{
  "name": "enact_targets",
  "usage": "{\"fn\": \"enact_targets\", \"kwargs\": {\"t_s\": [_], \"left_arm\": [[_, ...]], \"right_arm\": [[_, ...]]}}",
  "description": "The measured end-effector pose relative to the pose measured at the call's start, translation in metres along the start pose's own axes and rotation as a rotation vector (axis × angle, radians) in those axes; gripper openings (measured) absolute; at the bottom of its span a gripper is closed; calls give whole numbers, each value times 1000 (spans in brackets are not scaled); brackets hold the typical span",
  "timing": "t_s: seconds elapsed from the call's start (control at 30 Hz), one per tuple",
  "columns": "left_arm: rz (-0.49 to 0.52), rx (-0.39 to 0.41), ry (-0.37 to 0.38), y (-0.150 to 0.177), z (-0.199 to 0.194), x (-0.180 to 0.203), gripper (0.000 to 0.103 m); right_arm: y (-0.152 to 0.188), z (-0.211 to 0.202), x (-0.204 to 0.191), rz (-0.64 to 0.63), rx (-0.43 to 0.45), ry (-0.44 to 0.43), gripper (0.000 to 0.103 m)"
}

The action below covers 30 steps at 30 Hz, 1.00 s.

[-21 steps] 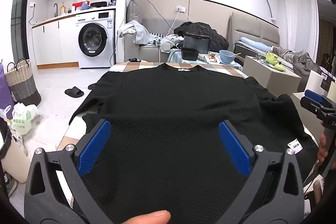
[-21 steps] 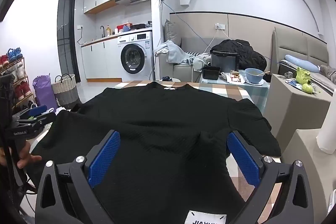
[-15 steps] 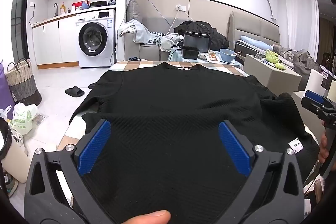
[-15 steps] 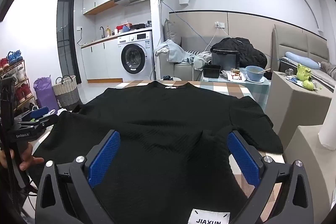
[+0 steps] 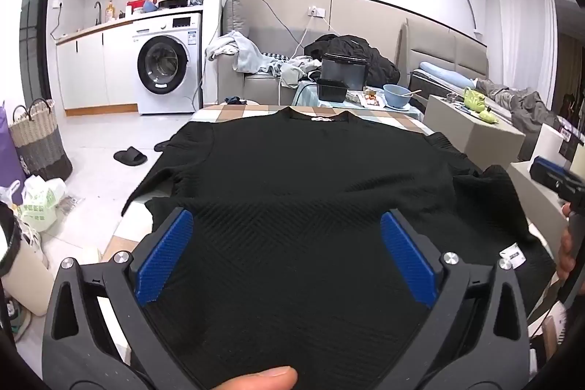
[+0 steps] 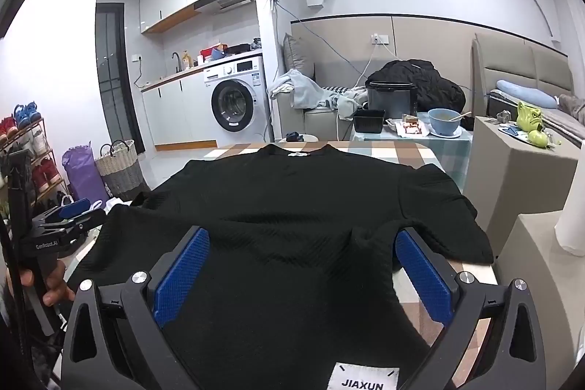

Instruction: Fold small clothes

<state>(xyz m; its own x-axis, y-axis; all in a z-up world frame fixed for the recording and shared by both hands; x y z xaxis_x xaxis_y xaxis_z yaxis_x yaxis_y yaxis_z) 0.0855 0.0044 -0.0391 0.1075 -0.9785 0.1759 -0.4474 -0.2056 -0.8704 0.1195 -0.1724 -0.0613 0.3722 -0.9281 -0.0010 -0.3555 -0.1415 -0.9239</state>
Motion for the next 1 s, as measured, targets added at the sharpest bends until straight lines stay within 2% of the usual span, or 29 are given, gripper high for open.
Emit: {"fn": "enact_targets", "kwargs": {"t_s": [0.53,1.0], "left_arm": [[-29,-29,-2,5,9,-11,102],[-23,-26,-17,5,9,-16,102]], "right_arm": [[-1,3,-4,-26,-13,8,103],[-1,5,-7,8,-22,-3,103]]}}
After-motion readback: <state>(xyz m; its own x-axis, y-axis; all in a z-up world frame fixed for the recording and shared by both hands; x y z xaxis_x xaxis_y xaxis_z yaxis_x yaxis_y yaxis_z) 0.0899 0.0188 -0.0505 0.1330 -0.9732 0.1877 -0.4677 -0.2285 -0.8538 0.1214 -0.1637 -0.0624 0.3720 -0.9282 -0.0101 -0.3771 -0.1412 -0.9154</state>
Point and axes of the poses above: each gripper's, at about its wrist camera, not at the fingertips, and z roughly the way its jaws point, x to its right, y to its underside, the point moved 9 cm from there along z, roughly the way its jaws point, and after that the axes turned 7 degrees about -z, right-handed, at the moved point
